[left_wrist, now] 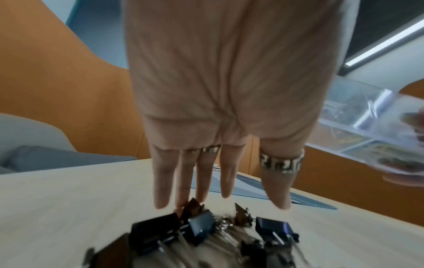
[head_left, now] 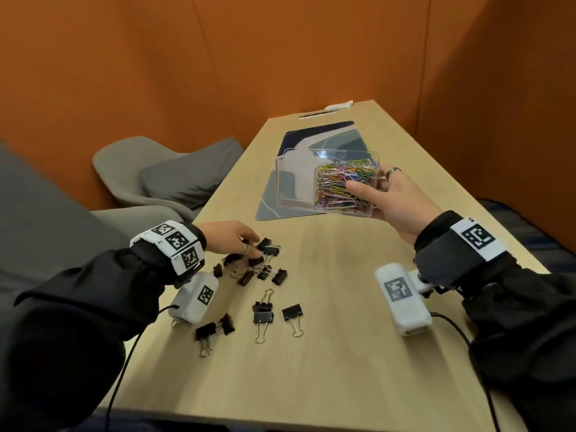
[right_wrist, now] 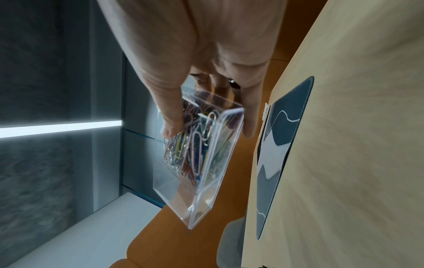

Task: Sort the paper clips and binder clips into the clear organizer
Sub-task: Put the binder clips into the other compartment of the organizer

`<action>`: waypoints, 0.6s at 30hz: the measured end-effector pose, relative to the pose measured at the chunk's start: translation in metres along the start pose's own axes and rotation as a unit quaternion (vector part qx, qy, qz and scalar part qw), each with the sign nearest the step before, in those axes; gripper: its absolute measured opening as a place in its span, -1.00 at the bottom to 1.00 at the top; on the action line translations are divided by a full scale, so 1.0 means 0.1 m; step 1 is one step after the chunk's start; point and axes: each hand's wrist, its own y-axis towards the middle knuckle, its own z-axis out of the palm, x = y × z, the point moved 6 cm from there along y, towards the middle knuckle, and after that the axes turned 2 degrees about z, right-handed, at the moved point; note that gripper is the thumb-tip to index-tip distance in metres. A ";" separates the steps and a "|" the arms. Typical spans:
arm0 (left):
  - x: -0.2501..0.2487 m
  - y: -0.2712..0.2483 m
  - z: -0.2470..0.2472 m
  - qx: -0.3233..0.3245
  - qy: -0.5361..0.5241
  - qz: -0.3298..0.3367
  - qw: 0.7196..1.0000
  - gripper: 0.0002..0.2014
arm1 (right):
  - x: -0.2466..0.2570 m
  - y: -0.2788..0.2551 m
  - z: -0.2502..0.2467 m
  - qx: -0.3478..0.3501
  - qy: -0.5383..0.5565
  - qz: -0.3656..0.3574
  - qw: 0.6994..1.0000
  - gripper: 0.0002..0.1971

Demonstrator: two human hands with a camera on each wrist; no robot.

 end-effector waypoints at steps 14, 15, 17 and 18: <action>0.13 -0.10 0.14 0.047 -0.004 -0.026 0.999 -0.25 | -0.11 0.00 0.05 0.006 -0.006 0.013 1.000 -0.38; 0.12 -0.09 0.14 0.045 -0.009 -0.029 0.999 -0.32 | -0.11 0.00 0.06 0.006 -0.009 0.015 1.000 -0.36; 0.11 -0.07 0.14 0.045 -0.023 -0.031 0.998 -0.40 | -0.13 0.01 0.06 0.008 -0.019 0.016 1.000 -0.31; 0.10 -0.06 0.15 0.048 -0.037 -0.032 0.998 -0.42 | -0.14 0.01 0.06 0.009 -0.022 0.015 1.000 -0.28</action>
